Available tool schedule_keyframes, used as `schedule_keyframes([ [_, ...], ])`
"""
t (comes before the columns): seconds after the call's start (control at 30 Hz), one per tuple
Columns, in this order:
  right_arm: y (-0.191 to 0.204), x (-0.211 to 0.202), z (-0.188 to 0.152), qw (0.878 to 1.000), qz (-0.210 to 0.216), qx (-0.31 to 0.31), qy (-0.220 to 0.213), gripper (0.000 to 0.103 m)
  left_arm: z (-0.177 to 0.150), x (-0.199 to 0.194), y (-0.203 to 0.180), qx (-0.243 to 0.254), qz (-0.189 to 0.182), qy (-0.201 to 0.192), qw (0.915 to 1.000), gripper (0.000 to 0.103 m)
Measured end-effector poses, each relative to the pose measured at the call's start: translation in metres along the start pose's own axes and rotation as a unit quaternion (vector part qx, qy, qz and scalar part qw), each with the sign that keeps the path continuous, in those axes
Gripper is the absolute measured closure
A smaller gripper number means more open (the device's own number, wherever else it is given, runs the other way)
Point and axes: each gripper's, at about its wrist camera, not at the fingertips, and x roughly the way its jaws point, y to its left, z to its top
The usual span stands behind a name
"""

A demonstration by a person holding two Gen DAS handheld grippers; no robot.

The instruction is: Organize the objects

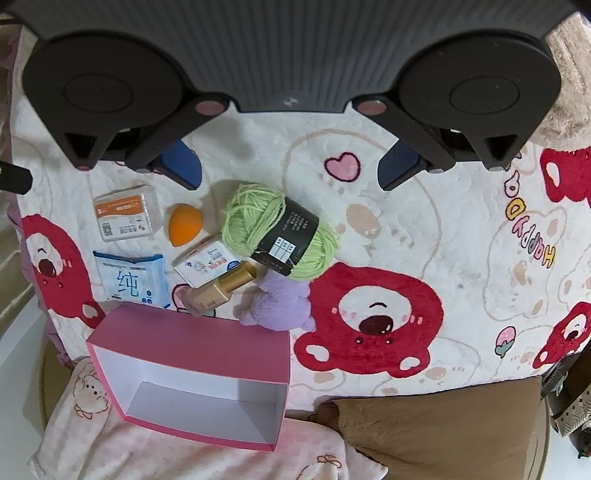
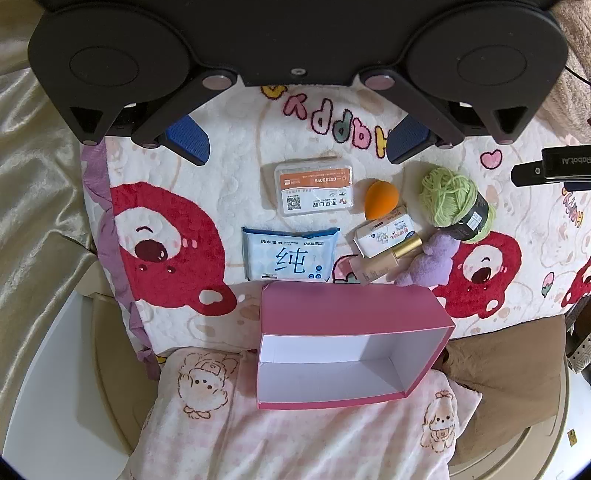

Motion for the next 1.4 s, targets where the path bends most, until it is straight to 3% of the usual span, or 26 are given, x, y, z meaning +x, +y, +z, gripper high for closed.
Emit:
schedule_keyframes([
  [0.2,-0.0009,0.0014,-0.0021,1.0,-0.001,0.0,0.001,0.0,-0.0003,0.0035,-0.0006,0.003,0.006,0.005,1.0,0.0],
  [0.37,0.0016,0.0004,-0.0028,1.0,0.0,-0.008,0.001,0.0,-0.0011,0.0036,0.0002,0.001,-0.014,0.007,0.9999,0.0],
  [0.6,0.0036,-0.0006,-0.0017,1.0,-0.002,-0.01,0.001,0.0,-0.0039,0.0044,0.0083,-0.041,-0.02,0.003,0.9989,0.0],
  [0.73,0.0034,-0.0008,-0.0019,1.0,-0.002,-0.01,0.002,0.0,-0.0049,0.0038,0.006,-0.022,0.003,-0.013,0.9997,0.0],
  [0.93,0.0034,-0.0003,-0.0019,1.0,-0.003,-0.01,0.002,0.0,-0.0073,0.0027,0.0017,0.001,0.003,-0.023,0.9997,0.0],
  [1.1,0.003,0.0016,-0.0029,1.0,0.0,-0.01,0.003,0.0,-0.0092,0.0001,0.0012,0.0,-0.018,-0.03,0.9994,0.0],
  [1.4,0.0031,0.0026,-0.0027,1.0,0.0,-0.01,0.005,0.0,-0.0102,-0.0025,-0.0005,-0.013,-0.065,-0.009,0.9978,0.0],
])
